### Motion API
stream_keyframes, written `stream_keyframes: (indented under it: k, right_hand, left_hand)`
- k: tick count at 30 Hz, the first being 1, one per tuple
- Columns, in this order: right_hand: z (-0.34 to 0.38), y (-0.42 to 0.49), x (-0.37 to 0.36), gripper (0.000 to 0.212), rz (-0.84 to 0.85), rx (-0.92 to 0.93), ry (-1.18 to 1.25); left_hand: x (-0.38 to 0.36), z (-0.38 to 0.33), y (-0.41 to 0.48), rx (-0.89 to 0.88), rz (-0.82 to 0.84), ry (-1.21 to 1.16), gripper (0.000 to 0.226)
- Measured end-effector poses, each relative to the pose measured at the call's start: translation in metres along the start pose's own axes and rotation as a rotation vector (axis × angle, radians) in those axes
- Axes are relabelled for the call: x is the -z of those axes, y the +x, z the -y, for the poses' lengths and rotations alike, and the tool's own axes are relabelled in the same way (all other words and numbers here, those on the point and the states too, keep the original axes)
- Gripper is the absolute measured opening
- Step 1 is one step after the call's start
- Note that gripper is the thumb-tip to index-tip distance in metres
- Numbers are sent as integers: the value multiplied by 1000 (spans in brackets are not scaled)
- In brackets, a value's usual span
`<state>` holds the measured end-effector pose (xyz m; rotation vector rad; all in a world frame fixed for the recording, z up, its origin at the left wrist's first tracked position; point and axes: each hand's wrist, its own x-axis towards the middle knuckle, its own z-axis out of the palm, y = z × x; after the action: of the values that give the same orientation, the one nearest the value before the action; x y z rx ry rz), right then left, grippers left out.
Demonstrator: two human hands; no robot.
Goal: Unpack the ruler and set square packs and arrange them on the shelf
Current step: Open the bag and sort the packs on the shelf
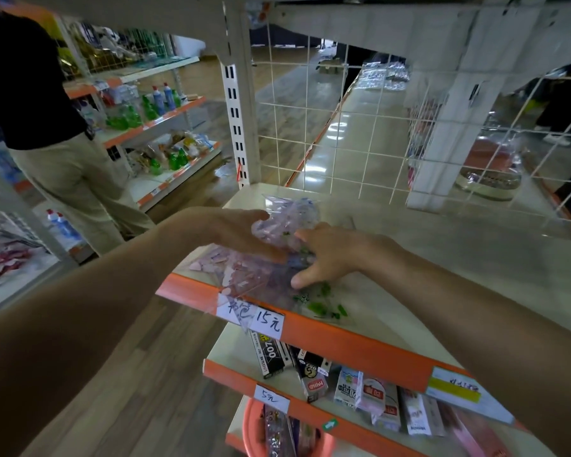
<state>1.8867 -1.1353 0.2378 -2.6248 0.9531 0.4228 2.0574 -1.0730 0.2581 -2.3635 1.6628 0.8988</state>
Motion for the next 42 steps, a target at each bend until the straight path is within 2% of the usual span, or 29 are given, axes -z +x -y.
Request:
stream_keyframes:
  k: [3, 5, 9, 12, 15, 17, 19, 21, 24, 28, 34, 39, 42]
  right_hand:
    - [-8, 9, 4, 72, -92, -26, -48]
    - [-9, 10, 6, 67, -131, -32, -51]
    - [-11, 9, 9, 62, -150, -19, -35]
    - [-14, 3, 10, 68, -145, -31, 11]
    - [-8, 1, 4, 85, -43, -41, 13]
    - [-3, 5, -4, 92, -20, -68, -25]
    - [-2, 10, -8, 87, -66, -93, -86]
    - [-2, 9, -7, 70, -130, -74, -116]
    - [-3, 6, -2, 52, -165, -31, -82]
    - [-6, 1, 6, 52, -145, -20, -33]
    - [-14, -7, 21, 42, -206, 29, 60]
    - [-21, -12, 30, 23, -365, 59, 180]
    - [-31, -19, 39, 22, -419, 52, 339]
  left_hand:
    - [-9, 0, -6, -21, 116, 160, 123]
    - [-14, 1, -5, -43, 60, 187, 125]
    - [-15, 4, 2, -106, -89, 126, 110]
    - [-15, 7, 7, -110, -151, 53, 99]
    - [-19, 7, 10, -95, -148, 37, 89]
    - [-26, 1, 8, -51, -141, 70, 93]
    - [-33, -3, 8, -7, -162, 112, 103]
    - [-39, -4, 8, 1, -183, 109, 107]
    - [-38, 0, 7, -22, -235, -54, 87]
    - [-32, 14, -1, -37, -267, -324, 69]
    - [-20, 29, -4, -76, -319, -440, 37]
    - [-11, 35, 1, -69, -325, -504, 32]
    - [-7, 32, 3, -66, -343, -588, 31]
